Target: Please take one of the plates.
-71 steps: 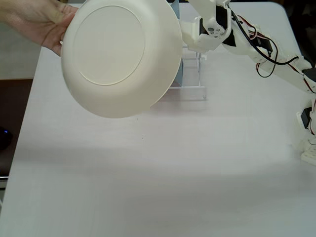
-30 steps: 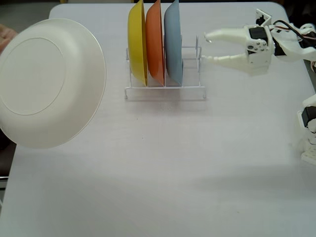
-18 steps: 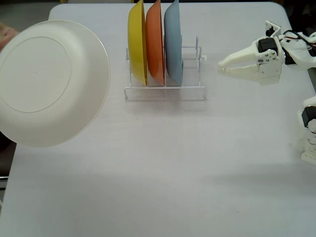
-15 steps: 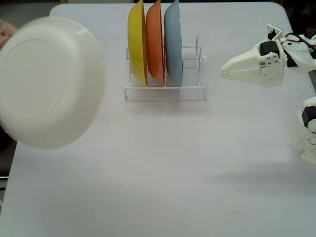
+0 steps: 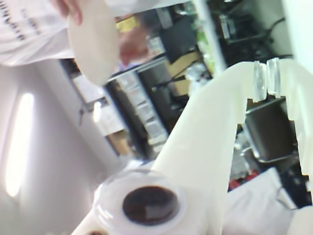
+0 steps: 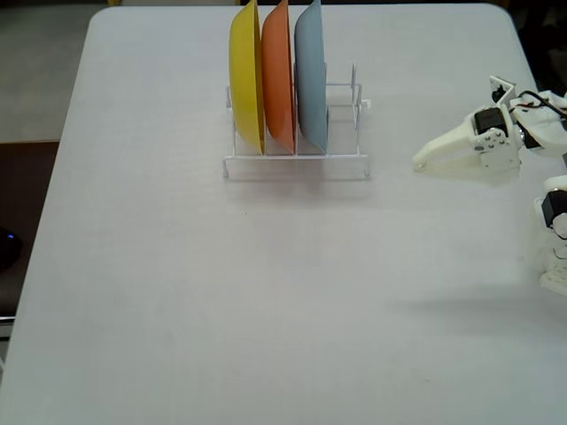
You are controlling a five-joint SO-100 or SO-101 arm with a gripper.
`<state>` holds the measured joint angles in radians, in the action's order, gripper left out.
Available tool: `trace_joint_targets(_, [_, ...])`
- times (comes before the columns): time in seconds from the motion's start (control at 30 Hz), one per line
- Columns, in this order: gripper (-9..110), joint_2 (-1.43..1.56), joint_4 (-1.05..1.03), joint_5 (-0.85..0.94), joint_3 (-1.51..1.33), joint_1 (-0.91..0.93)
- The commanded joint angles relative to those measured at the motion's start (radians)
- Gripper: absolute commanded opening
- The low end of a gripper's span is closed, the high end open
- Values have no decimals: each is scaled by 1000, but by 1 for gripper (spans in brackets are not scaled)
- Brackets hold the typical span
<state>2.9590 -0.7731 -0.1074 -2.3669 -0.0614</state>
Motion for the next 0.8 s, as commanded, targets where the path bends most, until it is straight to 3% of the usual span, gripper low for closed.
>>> trace_joint_targets(0.0, [0, 71, -9, -5, -43, 3])
trace_joint_targets(0.77, [0, 347, -84, -60, -423, 15])
